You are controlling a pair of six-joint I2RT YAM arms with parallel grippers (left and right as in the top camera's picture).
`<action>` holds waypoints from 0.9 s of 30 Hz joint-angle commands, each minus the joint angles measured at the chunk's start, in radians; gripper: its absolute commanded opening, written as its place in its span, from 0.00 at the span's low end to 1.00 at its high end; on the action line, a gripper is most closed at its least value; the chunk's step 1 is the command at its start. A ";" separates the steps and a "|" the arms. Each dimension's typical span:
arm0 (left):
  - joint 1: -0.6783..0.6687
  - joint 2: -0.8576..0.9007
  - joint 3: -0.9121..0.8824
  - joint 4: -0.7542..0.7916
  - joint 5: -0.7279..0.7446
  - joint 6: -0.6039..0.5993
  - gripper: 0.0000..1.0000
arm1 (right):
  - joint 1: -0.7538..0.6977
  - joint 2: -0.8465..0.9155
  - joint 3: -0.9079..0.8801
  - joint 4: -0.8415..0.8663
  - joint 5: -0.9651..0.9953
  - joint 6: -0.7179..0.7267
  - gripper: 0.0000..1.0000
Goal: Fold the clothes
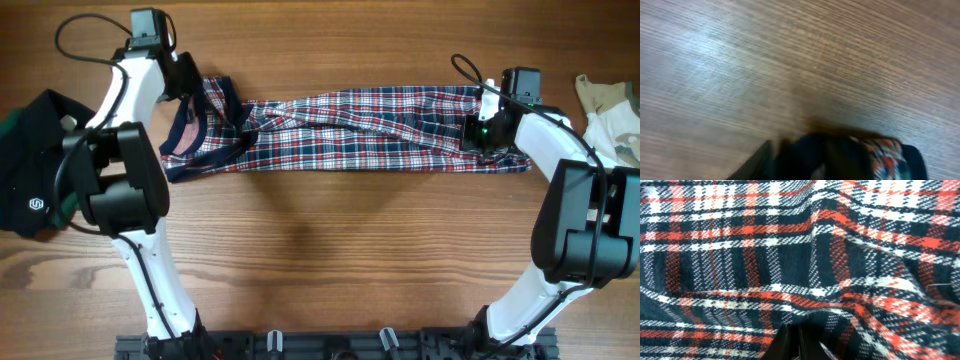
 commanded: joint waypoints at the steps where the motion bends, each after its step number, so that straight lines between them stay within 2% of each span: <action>1: 0.010 0.011 -0.001 0.039 0.152 0.023 0.58 | 0.001 0.031 -0.042 -0.014 0.037 0.006 0.06; 5: 0.015 0.006 -0.001 0.047 0.197 0.023 0.62 | 0.001 0.031 -0.042 -0.013 0.037 0.006 0.06; 12: 0.026 -0.093 -0.001 0.042 0.198 0.011 0.60 | 0.001 0.031 -0.042 -0.010 0.037 0.007 0.07; 20: 0.007 -0.044 -0.002 0.025 0.222 0.016 0.60 | 0.001 0.031 -0.042 -0.010 0.037 0.007 0.07; 22: 0.002 -0.027 -0.002 0.037 0.273 0.016 0.58 | 0.001 0.031 -0.042 -0.010 0.037 0.008 0.06; 25: -0.012 -0.025 -0.002 0.056 0.276 0.016 0.50 | 0.001 0.031 -0.042 -0.010 0.037 0.008 0.06; 27: -0.033 -0.015 -0.002 0.062 0.264 0.050 0.50 | 0.001 0.031 -0.042 -0.010 0.037 0.008 0.07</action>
